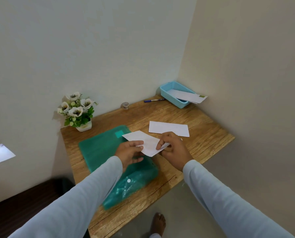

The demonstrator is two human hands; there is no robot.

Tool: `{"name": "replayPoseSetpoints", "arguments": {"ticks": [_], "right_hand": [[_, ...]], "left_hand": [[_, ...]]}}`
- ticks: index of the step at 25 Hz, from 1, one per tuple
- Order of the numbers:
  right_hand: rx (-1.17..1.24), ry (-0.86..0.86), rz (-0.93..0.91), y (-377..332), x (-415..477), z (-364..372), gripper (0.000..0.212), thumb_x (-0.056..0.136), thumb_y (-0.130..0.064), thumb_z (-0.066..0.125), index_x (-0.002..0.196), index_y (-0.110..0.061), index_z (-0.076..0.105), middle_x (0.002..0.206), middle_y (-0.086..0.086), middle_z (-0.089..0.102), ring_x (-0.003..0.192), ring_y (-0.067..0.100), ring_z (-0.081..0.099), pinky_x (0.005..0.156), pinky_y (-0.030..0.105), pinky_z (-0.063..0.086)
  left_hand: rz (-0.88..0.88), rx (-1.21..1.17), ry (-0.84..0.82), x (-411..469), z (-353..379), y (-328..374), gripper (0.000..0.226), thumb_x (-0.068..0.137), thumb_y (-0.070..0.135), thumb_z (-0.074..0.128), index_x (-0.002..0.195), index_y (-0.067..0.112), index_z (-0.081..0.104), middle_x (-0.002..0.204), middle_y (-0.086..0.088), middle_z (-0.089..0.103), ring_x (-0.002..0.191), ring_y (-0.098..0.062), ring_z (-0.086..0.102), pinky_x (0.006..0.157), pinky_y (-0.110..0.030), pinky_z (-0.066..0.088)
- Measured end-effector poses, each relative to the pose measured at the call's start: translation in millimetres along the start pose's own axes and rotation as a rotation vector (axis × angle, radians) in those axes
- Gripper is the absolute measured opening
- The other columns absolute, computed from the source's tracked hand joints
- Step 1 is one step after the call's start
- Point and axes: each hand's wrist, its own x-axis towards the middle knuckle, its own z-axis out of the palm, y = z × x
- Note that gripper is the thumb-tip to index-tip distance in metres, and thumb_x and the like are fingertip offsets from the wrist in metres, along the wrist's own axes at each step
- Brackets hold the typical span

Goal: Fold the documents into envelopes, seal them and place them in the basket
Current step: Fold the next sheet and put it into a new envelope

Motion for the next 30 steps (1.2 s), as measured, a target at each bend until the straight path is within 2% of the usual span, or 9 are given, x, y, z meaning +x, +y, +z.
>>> {"name": "replayPoseSetpoints", "arguments": {"ticks": [2, 5, 8, 10, 13, 18, 24, 28, 30], "right_hand": [[0.044, 0.022, 0.03, 4.0, 16.4, -6.3, 0.037, 0.084, -0.005, 0.08, 0.107, -0.032, 0.069, 0.131, -0.01, 0.055, 0.123, 0.016, 0.05, 0.102, 0.032, 0.051], [0.383, 0.015, 0.258, 8.0, 44.8, -16.1, 0.067, 0.084, -0.012, 0.083, 0.139, -0.032, 0.05, 0.138, -0.006, 0.054, 0.12, 0.018, 0.058, 0.098, 0.039, 0.057], [0.791, -0.081, 0.503, 19.5, 80.5, -21.0, 0.084, 0.079, -0.02, 0.088, 0.149, -0.029, 0.041, 0.138, 0.004, 0.057, 0.112, 0.03, 0.068, 0.094, 0.049, 0.059], [0.954, -0.124, 0.588, 28.8, 105.5, -22.1, 0.081, 0.079, -0.015, 0.088, 0.146, -0.023, 0.044, 0.137, 0.012, 0.06, 0.109, 0.036, 0.07, 0.091, 0.051, 0.06], [0.955, -0.152, 0.599, 42.6, 135.4, -19.7, 0.069, 0.082, -0.009, 0.085, 0.141, -0.016, 0.05, 0.127, 0.013, 0.069, 0.1, 0.034, 0.075, 0.083, 0.046, 0.063], [0.824, -0.201, 0.61, 66.3, 169.4, -23.3, 0.047, 0.088, -0.005, 0.077, 0.129, -0.015, 0.059, 0.115, 0.01, 0.074, 0.092, 0.03, 0.077, 0.084, 0.046, 0.063], [0.741, -0.211, 0.623, 89.0, 191.7, -20.2, 0.023, 0.093, -0.003, 0.069, 0.115, -0.011, 0.069, 0.107, 0.011, 0.077, 0.09, 0.026, 0.075, 0.076, 0.041, 0.064], [0.696, -0.2, 0.662, 99.3, 205.2, -7.7, 0.019, 0.095, -0.003, 0.064, 0.112, -0.012, 0.068, 0.117, 0.013, 0.072, 0.105, 0.033, 0.07, 0.069, 0.041, 0.063], [0.661, -0.194, 0.683, 100.1, 207.8, -0.7, 0.024, 0.095, -0.002, 0.063, 0.116, -0.014, 0.066, 0.118, 0.011, 0.07, 0.106, 0.033, 0.07, 0.069, 0.043, 0.064]], "left_hand": [[0.052, -0.102, 0.029, 14.8, 4.2, 9.4, 0.026, 0.09, -0.004, 0.068, 0.11, 0.011, 0.075, 0.117, -0.012, 0.073, 0.102, -0.031, 0.072, 0.074, -0.038, 0.063], [0.131, -0.203, 0.091, 36.4, 9.8, 27.3, 0.03, 0.089, -0.009, 0.068, 0.112, 0.009, 0.074, 0.119, -0.011, 0.071, 0.103, -0.032, 0.071, 0.071, -0.037, 0.063], [0.174, -0.21, 0.133, 59.2, 17.1, 45.3, 0.031, 0.088, -0.007, 0.07, 0.113, 0.011, 0.074, 0.12, -0.007, 0.07, 0.105, -0.031, 0.07, 0.074, -0.038, 0.063], [0.178, -0.202, 0.173, 76.2, 25.0, 55.5, 0.031, 0.089, -0.005, 0.071, 0.114, 0.014, 0.074, 0.12, -0.003, 0.07, 0.105, -0.028, 0.07, 0.077, -0.039, 0.064], [0.18, -0.195, 0.203, 100.7, 35.9, 62.2, 0.032, 0.088, -0.003, 0.073, 0.113, 0.016, 0.074, 0.122, -0.004, 0.069, 0.108, -0.029, 0.068, 0.081, -0.042, 0.063], [0.209, -0.247, 0.279, 124.4, 50.6, 62.8, 0.034, 0.088, -0.005, 0.072, 0.116, 0.014, 0.072, 0.12, -0.003, 0.068, 0.105, -0.026, 0.069, 0.07, -0.033, 0.063], [0.231, -0.147, 0.381, 132.2, 53.1, 50.5, 0.029, 0.088, 0.001, 0.075, 0.112, 0.018, 0.073, 0.112, -0.002, 0.07, 0.096, -0.024, 0.071, 0.077, -0.037, 0.064], [0.288, 0.131, 0.507, 128.1, 53.0, 40.3, 0.005, 0.092, 0.025, 0.074, 0.095, 0.022, 0.072, 0.088, -0.009, 0.073, 0.077, -0.023, 0.07, 0.069, -0.031, 0.06], [0.388, 0.364, 0.564, 125.7, 55.5, 35.2, 0.011, 0.092, 0.033, 0.073, 0.085, 0.025, 0.069, 0.076, -0.003, 0.068, 0.073, -0.019, 0.064, 0.065, -0.027, 0.055]]}}
